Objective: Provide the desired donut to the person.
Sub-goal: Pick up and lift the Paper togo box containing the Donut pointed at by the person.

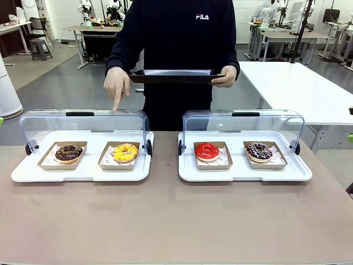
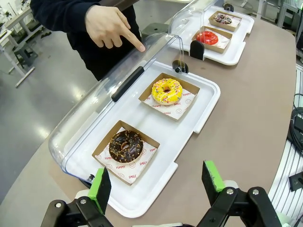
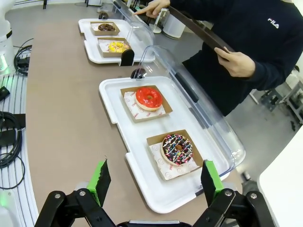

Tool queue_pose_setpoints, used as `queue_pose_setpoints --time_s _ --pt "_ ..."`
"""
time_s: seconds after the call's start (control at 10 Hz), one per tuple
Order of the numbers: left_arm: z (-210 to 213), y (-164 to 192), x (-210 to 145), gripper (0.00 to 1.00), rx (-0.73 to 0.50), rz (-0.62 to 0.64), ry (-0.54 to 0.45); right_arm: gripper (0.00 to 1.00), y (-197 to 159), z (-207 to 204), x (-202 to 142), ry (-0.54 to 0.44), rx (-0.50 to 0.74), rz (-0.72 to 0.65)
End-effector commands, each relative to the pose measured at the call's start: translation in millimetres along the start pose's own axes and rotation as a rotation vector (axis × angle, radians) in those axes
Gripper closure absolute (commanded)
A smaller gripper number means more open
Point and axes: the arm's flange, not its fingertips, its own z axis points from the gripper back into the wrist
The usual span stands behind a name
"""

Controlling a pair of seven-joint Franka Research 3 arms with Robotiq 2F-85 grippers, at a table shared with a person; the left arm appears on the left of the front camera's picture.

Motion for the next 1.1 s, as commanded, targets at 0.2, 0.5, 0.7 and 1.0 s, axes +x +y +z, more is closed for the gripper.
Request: queue_pose_setpoints --time_s 0.2,0.5,0.7,1.0 --pt "0.1 0.3 1.2 0.0 0.0 0.011 -0.007 0.0 -2.8 -1.0 -0.4 -0.022 -0.003 0.013" --pt "0.1 0.3 1.2 0.0 0.0 0.011 -0.007 0.0 -2.8 -1.0 -0.4 -0.022 -0.003 0.013" --pt "0.1 0.3 1.2 0.0 0.0 0.011 -0.007 0.0 -2.8 -1.0 -0.4 -0.022 -0.003 0.013" --pt "-0.1 0.0 0.0 0.0 0.0 0.0 0.0 0.0 -2.8 -1.0 -0.4 -0.022 -0.003 0.013"
